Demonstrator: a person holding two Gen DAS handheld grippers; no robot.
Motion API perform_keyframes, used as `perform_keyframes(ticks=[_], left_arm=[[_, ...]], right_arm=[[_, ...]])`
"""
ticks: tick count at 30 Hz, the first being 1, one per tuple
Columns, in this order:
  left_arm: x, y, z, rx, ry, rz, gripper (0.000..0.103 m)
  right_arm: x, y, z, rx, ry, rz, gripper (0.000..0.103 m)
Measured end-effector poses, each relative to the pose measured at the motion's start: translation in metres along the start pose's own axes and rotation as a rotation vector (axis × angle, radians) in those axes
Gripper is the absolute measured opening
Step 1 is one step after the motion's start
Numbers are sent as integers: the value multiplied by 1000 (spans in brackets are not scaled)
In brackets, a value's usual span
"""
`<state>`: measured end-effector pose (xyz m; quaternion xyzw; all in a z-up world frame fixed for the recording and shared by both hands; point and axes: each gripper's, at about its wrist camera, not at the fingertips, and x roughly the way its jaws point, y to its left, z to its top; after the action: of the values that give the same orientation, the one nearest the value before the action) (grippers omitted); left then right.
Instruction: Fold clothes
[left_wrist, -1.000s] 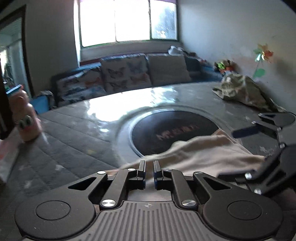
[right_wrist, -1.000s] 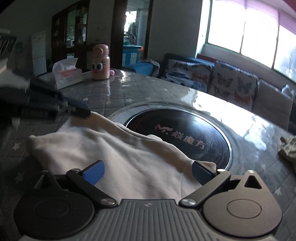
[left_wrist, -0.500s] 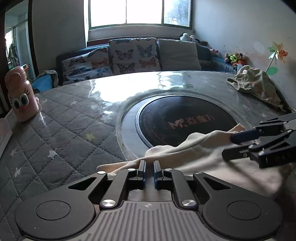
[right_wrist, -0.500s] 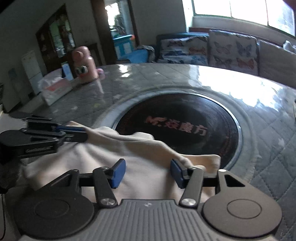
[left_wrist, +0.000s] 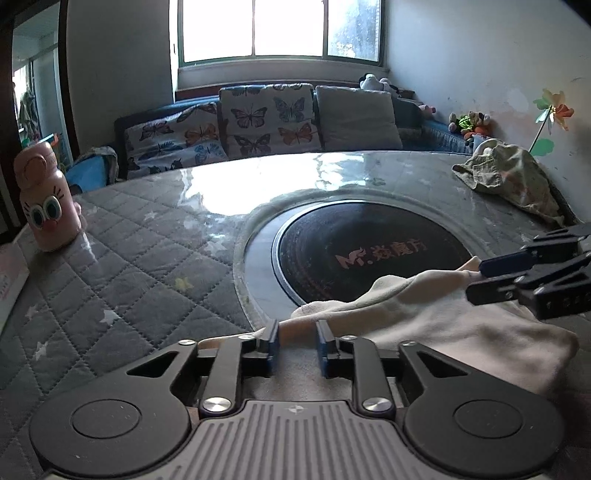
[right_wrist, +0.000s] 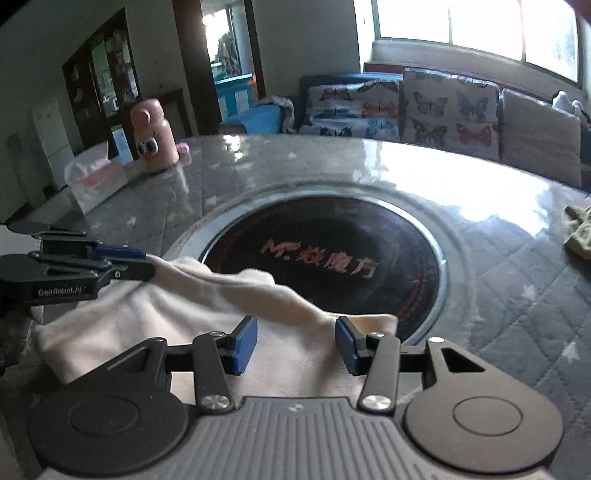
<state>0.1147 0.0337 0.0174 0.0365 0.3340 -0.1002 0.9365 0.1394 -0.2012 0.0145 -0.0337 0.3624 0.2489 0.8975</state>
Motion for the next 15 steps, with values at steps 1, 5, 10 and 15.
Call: perform_keyframes(ticks=[1, 5, 10, 15], left_arm=[[-4, -2, -1, 4, -5, -4, 29], [-17, -12, -5, 21, -18, -33, 29], [-33, -23, -14, 38, -28, -69, 29], [-40, -31, -28, 56, -11, -80, 29]], right_arm=[[-6, 1, -2, -5, -5, 6, 48], [-25, 13, -14, -40, -6, 43, 48], [-44, 27, -32, -68, -26, 51, 47], [-47, 28, -48, -54, -25, 56, 46]])
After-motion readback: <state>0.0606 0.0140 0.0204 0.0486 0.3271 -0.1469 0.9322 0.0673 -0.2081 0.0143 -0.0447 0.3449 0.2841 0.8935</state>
